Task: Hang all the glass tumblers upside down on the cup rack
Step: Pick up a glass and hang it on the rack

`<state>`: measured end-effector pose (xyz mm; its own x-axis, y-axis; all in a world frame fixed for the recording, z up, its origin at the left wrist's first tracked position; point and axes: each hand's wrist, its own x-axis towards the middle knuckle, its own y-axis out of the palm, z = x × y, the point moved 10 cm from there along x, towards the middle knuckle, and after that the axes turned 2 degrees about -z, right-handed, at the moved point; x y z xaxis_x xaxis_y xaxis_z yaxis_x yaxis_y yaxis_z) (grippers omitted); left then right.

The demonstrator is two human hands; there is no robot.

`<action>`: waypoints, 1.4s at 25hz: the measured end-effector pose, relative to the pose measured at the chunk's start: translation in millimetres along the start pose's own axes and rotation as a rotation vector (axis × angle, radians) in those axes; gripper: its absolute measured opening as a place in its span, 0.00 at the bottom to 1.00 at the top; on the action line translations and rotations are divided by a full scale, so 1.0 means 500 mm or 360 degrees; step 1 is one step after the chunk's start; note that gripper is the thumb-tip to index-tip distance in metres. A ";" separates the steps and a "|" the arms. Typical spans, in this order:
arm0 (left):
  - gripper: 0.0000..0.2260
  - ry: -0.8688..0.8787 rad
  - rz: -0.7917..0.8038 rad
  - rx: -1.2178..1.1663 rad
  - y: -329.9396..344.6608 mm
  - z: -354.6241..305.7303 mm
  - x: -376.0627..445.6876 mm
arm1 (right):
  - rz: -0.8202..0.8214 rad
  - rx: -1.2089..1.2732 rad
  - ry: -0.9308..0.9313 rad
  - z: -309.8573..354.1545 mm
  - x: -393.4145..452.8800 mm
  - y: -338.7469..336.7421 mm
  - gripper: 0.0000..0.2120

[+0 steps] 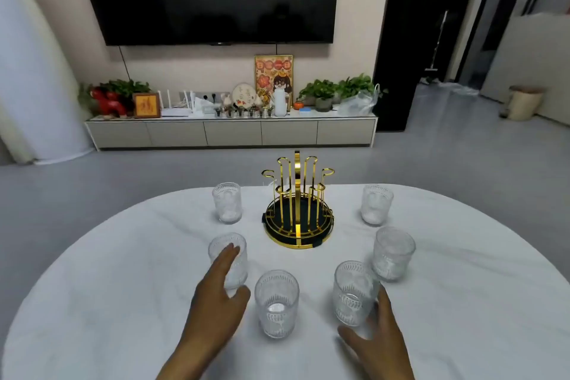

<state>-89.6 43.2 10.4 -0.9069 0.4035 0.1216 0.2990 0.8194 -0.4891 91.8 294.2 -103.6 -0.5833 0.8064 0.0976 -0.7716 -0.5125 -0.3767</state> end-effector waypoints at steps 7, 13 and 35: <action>0.23 0.0666 0.0083 0.0358 0.087 -0.259 0.208 | -0.0051 0.0124 0.0155 -0.023 0.038 0.017 0.43; 0.24 0.0254 0.0161 0.0206 0.176 -0.250 0.384 | -0.0014 0.0315 -0.0046 0.110 0.118 -0.027 0.43; 0.20 0.0794 0.0337 0.0688 0.188 -0.254 0.411 | -0.0356 -0.0366 -0.0845 0.413 0.273 -0.057 0.33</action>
<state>-210.2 254.7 99.3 -0.5661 0.7607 0.3176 0.2154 0.5084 -0.8338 -18.0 357.9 110.7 -0.5060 0.5999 0.6197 -0.8498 -0.2238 -0.4772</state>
